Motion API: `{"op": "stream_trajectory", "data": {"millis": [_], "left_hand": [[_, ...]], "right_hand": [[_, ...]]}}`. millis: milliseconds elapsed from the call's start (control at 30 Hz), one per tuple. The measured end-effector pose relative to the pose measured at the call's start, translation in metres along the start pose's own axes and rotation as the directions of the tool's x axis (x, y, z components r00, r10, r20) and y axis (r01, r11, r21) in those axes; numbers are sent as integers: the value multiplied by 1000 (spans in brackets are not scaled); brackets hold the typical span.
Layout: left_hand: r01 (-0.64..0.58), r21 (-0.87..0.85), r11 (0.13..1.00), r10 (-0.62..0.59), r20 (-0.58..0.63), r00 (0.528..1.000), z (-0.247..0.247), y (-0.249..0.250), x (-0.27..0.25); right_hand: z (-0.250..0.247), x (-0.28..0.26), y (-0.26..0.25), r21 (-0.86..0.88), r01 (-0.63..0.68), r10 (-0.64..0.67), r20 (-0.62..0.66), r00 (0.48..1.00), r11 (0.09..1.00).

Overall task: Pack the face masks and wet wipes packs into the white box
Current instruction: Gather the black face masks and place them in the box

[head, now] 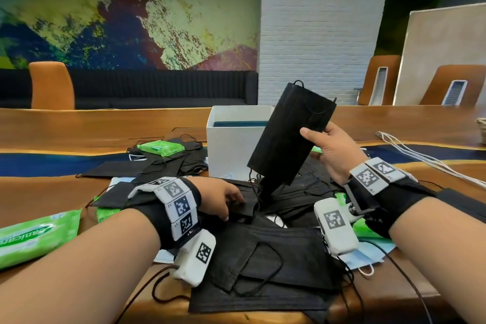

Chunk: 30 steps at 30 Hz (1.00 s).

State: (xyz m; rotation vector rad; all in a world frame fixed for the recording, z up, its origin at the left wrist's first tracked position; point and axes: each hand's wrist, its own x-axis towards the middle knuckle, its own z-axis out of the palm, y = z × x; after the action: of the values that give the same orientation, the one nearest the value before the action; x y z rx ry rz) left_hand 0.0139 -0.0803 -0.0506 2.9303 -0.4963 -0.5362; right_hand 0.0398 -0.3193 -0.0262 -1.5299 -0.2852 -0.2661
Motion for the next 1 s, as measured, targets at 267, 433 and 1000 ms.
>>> {"op": "stream_trajectory", "data": {"millis": [267,433,1000], "left_hand": [[-22,-171,985,-23,-259,966,-17,-15,2],[-230,-630,742,-133,-474,870,-27,-19,4],[-594,-723,353,-246,-684,686,-41,-1,-6]], "right_hand": [[0,-6,-12,78,68,-71,40,997,995],[6,-10,-24,178,88,-106,95,990,980],[21,-18,-45,322,50,-113,181,977,945]]}}
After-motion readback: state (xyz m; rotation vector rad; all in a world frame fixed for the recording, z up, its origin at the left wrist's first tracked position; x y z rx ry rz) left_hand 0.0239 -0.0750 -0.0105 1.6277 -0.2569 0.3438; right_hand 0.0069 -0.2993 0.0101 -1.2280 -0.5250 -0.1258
